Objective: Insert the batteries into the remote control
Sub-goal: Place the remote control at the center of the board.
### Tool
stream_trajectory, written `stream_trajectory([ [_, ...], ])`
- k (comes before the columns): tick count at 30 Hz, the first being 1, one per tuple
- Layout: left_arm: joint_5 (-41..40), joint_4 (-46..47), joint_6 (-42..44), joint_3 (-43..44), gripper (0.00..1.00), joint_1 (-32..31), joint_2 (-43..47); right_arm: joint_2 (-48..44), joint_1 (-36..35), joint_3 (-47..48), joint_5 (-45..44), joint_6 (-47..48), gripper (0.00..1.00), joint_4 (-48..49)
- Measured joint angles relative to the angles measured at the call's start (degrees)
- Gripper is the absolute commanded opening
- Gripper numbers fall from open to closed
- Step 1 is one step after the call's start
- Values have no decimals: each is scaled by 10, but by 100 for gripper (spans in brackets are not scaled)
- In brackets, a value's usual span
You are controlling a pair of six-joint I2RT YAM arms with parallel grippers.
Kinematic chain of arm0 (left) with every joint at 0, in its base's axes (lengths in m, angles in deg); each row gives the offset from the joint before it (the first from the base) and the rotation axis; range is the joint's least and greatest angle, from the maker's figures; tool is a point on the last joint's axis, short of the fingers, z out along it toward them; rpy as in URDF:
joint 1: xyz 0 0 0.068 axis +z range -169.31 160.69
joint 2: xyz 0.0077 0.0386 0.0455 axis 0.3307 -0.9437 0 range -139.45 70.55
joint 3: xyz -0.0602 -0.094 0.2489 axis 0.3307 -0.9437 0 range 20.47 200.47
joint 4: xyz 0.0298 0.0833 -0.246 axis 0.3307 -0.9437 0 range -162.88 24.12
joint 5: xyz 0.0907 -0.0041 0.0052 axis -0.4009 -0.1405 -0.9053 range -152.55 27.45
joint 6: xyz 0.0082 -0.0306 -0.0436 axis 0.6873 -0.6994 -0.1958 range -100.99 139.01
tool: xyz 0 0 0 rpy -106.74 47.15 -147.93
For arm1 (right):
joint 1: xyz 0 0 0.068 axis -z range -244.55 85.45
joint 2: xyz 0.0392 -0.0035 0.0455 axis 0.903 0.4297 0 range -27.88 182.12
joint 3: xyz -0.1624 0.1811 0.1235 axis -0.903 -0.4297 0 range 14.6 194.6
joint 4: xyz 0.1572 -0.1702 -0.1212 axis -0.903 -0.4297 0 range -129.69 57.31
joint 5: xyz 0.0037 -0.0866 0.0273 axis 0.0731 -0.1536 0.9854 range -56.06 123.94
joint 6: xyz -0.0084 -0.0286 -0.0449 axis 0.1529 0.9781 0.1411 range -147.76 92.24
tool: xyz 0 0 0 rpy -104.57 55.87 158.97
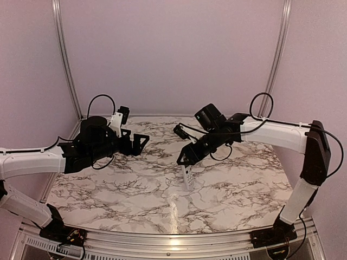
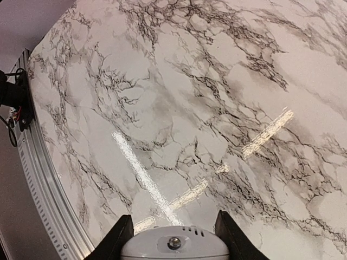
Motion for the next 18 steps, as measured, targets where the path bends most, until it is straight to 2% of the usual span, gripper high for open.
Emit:
stream_trajectory([
  [13, -18, -6, -7, -27, 99, 1, 1, 159, -47, 137, -91, 59, 4, -162],
  [18, -30, -5, -9, -39, 99, 0, 1, 211, -64, 198, -108, 77, 8, -207],
])
